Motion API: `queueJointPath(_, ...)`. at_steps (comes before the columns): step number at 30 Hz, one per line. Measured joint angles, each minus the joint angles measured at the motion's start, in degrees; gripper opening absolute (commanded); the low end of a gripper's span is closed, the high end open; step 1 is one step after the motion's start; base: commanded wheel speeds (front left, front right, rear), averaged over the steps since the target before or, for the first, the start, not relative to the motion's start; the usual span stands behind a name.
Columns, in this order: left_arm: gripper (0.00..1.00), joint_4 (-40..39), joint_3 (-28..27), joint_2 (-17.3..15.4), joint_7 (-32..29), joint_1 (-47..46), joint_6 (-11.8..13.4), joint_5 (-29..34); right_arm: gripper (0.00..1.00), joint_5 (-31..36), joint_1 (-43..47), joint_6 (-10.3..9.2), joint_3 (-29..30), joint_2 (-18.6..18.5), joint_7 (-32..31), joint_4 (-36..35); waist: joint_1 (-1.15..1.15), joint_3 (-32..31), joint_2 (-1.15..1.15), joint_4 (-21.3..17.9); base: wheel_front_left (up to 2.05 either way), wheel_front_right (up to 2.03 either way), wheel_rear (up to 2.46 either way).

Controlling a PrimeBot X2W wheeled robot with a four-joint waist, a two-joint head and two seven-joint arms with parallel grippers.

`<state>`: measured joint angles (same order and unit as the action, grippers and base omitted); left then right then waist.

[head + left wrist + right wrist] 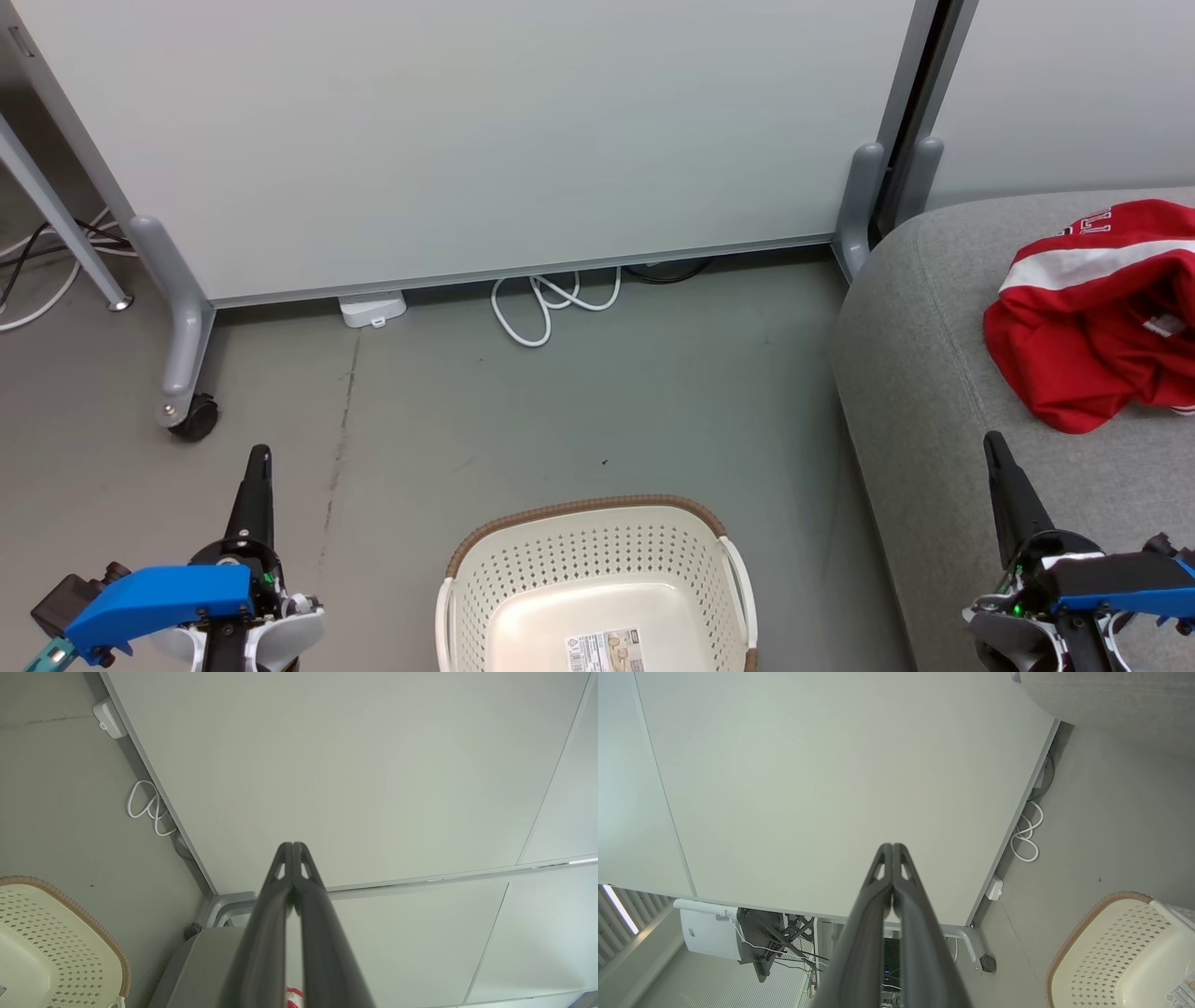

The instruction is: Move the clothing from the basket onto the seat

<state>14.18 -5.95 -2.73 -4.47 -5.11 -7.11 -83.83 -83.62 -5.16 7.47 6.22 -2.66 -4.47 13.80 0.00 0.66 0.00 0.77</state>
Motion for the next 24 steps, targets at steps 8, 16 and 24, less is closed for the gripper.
queueJointPath(8,0.00,0.0,-0.2,0.0,-0.8,-0.2,0.0,-3.0,0.00,-3.0,-0.3,0.00,0.1,0.0,-0.6,0.0,0.00,-0.2,0.00,-0.3,0.00,0.00,0.00)
queueJointPath(16,0.00,0.0,-0.4,0.0,-1.5,-0.6,0.0,-6.2,0.00,-6.3,-0.6,0.00,0.2,0.0,-1.6,0.1,0.00,-0.3,0.00,-0.6,0.00,0.00,0.00)
queueJointPath(24,0.00,0.0,-0.5,0.0,-2.1,-0.8,-0.1,-8.5,0.00,-8.7,-0.6,0.00,0.3,0.0,-2.1,0.2,0.00,-0.5,0.00,-0.8,0.00,0.00,0.00)
